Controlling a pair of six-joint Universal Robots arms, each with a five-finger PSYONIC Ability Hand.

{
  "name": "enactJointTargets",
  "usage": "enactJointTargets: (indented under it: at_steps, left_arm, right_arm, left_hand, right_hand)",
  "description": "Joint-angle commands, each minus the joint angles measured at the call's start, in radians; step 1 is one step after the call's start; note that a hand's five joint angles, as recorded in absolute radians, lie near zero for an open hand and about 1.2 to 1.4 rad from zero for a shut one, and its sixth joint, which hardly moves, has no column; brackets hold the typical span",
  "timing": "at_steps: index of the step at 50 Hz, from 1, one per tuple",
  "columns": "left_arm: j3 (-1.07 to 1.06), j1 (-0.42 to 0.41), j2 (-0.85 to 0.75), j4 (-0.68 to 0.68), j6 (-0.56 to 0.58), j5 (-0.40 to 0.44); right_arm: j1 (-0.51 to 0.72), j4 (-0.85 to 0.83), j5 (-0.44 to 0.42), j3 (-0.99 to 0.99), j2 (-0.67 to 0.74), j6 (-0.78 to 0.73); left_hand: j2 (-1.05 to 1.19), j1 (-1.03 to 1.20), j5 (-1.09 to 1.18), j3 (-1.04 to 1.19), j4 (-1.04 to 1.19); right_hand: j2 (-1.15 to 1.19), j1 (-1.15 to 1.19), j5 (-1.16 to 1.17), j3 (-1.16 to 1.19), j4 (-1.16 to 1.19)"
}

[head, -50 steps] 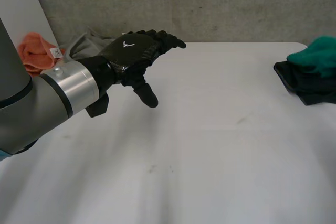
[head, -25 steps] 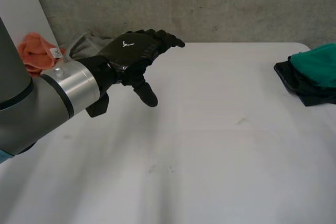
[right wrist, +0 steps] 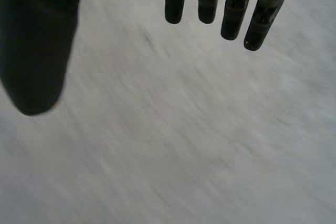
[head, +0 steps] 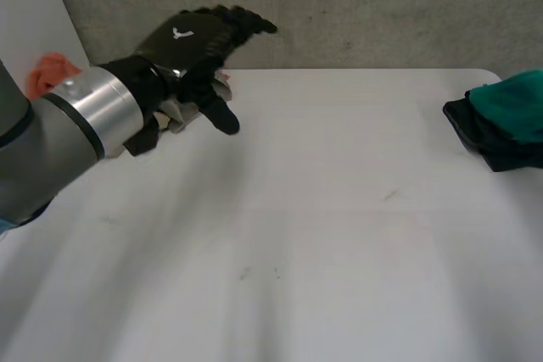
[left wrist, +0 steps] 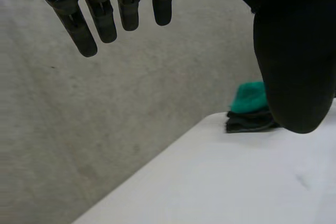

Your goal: Fold the laundry.

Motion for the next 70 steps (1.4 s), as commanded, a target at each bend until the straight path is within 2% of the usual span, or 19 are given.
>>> enactJointTargets:
  at_steps: [1,4,10,15,20,26,33,36,39,44,48,52,56,58,64,68,70]
  left_arm:
    - [0.009,0.127,-0.019,0.106,0.001,-0.016]
    - [0.029,0.191,-0.071,0.187,0.009,-0.051]
    - [0.165,0.323,-0.261,0.253,0.045,-0.064]
    - [0.332,0.417,-0.478,0.253,0.208,-0.059]
    - [0.441,0.455,-0.631,0.253,0.329,-0.058]
    - [0.552,0.474,-0.789,0.253,0.348,-0.064]
    - [0.561,0.477,-0.861,0.253,0.351,-0.067]
    - [0.56,0.477,-0.871,0.253,0.351,-0.07]
    - [0.552,0.477,-0.875,0.253,0.351,-0.091]
    - [0.55,0.477,-0.884,0.258,0.358,-0.148]
    - [0.55,0.475,-0.883,0.269,0.386,-0.177]
    - [0.55,0.465,-0.871,0.308,0.417,-0.223]
    - [0.55,0.449,-0.77,0.391,0.423,-0.312]
    - [0.55,0.448,-0.719,0.422,0.415,-0.33]
    - [0.552,0.437,-0.54,0.526,0.325,-0.344]
    - [0.549,0.435,-0.501,0.523,0.234,-0.328]
    - [0.54,0.434,-0.501,0.514,0.225,-0.318]
  right_arm:
    - [0.328,0.015,-0.054,0.259,-0.039,0.109]
    - [0.409,0.035,-0.074,0.36,-0.034,0.105]
    - [0.439,0.058,-0.076,0.486,-0.003,0.056]
    - [0.425,0.063,-0.074,0.566,0.003,-0.052]
    - [0.423,0.08,-0.073,0.598,0.001,-0.118]
    - [0.419,0.119,-0.071,0.609,-0.005,-0.139]
    - [0.405,0.121,-0.073,0.621,-0.005,-0.142]
    - [0.394,0.121,-0.071,0.624,-0.005,-0.142]
    - [0.385,0.121,-0.069,0.624,-0.005,-0.142]
    - [0.379,0.121,-0.069,0.627,-0.005,-0.144]
    - [0.38,0.121,-0.071,0.632,-0.005,-0.144]
    - [0.38,0.121,-0.071,0.632,-0.003,-0.145]
    - [0.379,0.121,-0.071,0.63,-0.005,-0.145]
    - [0.379,0.121,-0.071,0.63,-0.005,-0.147]
    - [0.38,0.121,-0.073,0.633,-0.009,-0.147]
    - [0.379,0.121,-0.074,0.639,-0.009,-0.147]
    - [0.38,0.121,-0.074,0.639,-0.009,-0.147]
  left_hand:
    - [-0.009,-0.002,-0.026,-0.013,-0.007]
    - [-0.009,-0.002,-0.026,-0.013,-0.007]
    - [0.003,0.01,-0.015,-0.002,0.005]
    - [0.015,0.022,-0.003,0.01,0.017]
    - [0.059,0.066,0.041,0.054,0.061]
    - [0.15,0.157,0.132,0.145,0.152]
    - [0.235,0.242,0.217,0.23,0.237]
    - [0.32,0.327,0.302,0.315,0.322]
    - [0.548,0.556,0.531,0.544,0.55]
    - [0.763,0.77,0.745,0.758,0.765]
    - [1.191,1.198,1.173,1.186,1.193]
    - [1.192,1.199,1.174,1.187,1.194]
    - [1.192,1.199,1.174,1.187,1.194]
    - [1.192,1.199,1.174,1.187,1.194]
    - [1.192,1.199,1.174,1.187,1.194]
    - [1.192,1.199,1.174,1.187,1.194]
    - [1.192,1.199,1.174,1.187,1.194]
  right_hand:
    - [-0.047,-0.027,-0.065,-0.039,-0.059]
    - [-0.047,-0.027,-0.065,-0.039,-0.059]
    - [-0.047,-0.027,-0.065,-0.039,-0.059]
    - [-0.047,-0.027,-0.065,-0.039,-0.059]
    - [-0.047,-0.027,-0.065,-0.039,-0.059]
    - [-0.047,-0.027,-0.065,-0.039,-0.059]
    - [-0.047,-0.027,-0.065,-0.039,-0.059]
    - [-0.047,-0.027,-0.065,-0.039,-0.059]
    - [-0.047,-0.027,-0.065,-0.039,-0.059]
    - [-0.047,-0.027,-0.065,-0.039,-0.059]
    - [-0.047,-0.027,-0.065,-0.039,-0.059]
    - [-0.047,-0.027,-0.065,-0.039,-0.059]
    - [-0.047,-0.027,-0.065,-0.039,-0.059]
    - [-0.047,-0.027,-0.065,-0.039,-0.059]
    - [-0.047,-0.027,-0.065,-0.039,-0.059]
    - [-0.047,-0.027,-0.065,-0.039,-0.059]
    - [-0.047,-0.027,-0.065,-0.039,-0.059]
